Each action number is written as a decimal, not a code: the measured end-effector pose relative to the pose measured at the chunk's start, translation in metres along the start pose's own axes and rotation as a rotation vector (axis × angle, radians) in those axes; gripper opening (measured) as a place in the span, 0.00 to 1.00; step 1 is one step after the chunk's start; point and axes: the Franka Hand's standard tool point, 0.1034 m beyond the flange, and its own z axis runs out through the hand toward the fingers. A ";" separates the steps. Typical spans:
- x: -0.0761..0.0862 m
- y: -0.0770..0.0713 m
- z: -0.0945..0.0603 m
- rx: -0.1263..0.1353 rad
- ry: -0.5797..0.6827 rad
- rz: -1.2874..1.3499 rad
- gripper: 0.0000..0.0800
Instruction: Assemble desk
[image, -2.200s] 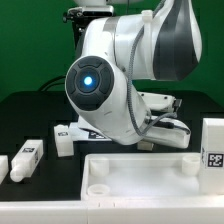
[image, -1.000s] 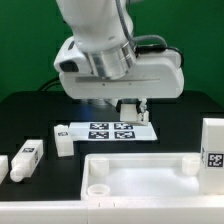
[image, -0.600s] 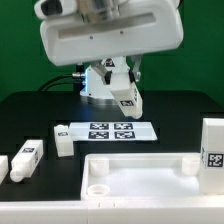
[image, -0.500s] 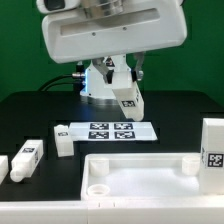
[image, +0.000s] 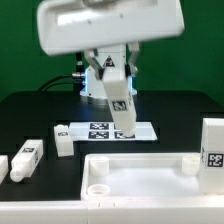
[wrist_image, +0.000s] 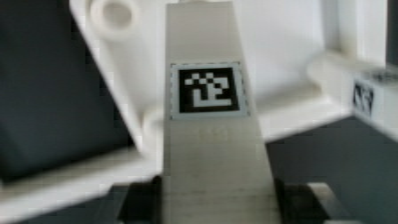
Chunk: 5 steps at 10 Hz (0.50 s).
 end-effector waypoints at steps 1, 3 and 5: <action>0.000 -0.003 0.000 -0.013 0.088 -0.011 0.36; 0.000 0.002 0.001 -0.040 0.225 -0.022 0.36; 0.006 0.002 0.009 -0.073 0.337 -0.056 0.36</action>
Offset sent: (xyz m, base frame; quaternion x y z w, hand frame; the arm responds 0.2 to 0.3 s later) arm 0.0000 0.0000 0.0000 0.0000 0.1296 0.0000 0.9916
